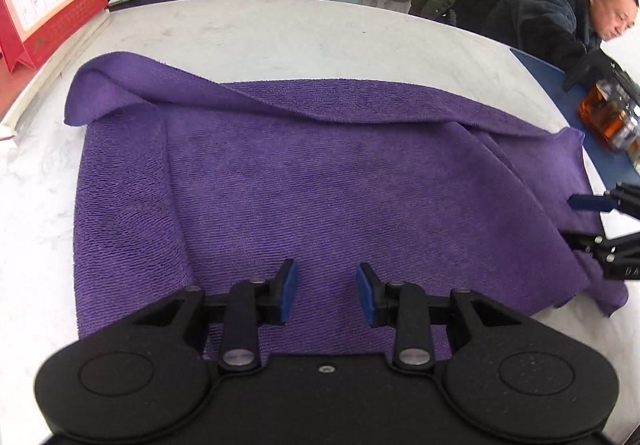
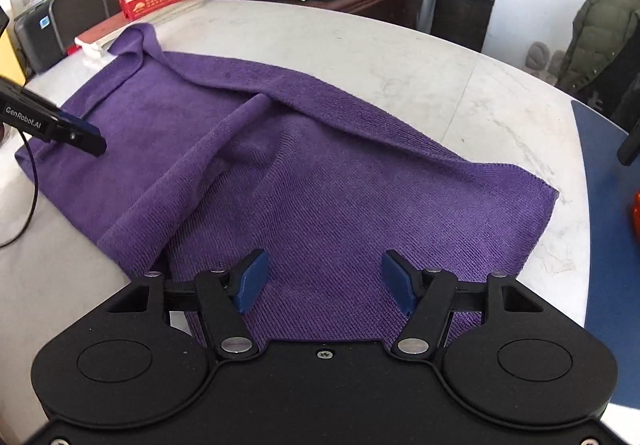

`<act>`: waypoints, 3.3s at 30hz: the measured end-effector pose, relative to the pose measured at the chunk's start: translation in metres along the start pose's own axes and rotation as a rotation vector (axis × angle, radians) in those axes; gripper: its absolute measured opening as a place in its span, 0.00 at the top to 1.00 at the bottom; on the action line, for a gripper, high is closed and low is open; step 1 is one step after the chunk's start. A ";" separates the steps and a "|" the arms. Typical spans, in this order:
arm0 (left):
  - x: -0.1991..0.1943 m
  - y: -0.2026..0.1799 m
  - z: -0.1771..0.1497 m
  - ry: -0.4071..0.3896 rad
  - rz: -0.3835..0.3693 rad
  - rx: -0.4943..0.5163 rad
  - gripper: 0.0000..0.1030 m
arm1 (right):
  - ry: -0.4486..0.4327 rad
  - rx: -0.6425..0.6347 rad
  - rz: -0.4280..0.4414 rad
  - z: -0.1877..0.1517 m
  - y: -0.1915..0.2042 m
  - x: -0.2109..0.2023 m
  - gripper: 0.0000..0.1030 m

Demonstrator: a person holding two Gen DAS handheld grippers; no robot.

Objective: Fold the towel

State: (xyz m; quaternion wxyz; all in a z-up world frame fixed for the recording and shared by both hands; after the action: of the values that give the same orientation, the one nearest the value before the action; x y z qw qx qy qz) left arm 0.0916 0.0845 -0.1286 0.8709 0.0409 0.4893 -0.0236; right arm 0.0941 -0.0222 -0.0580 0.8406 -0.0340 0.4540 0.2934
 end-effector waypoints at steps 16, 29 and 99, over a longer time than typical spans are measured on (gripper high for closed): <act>-0.034 0.006 -0.050 0.091 0.005 0.060 0.68 | 0.141 0.039 -0.011 -0.087 0.011 -0.072 0.38; -0.037 0.089 -0.069 0.094 0.163 -0.162 0.70 | 0.205 -0.057 0.042 -0.069 0.036 -0.059 0.37; -0.029 0.138 0.021 -0.055 0.156 -0.219 0.80 | 0.247 0.036 -0.013 -0.072 0.034 -0.043 0.17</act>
State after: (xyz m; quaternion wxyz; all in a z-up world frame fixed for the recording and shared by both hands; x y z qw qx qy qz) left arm 0.1059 0.2196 -0.0865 0.8823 -0.0171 0.4602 0.0967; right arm 0.0047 -0.0369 -0.0592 0.7807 -0.0575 0.5589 0.2735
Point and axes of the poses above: each gripper's, at about its wrist camera, not at the fingertips, and x roughly the way its jaws point, y to its left, z to its top, the point moved 9 cm from there along x, roughly the way its jaws point, and after that the axes turned 10 degrees about z, right-handed, at the moved point
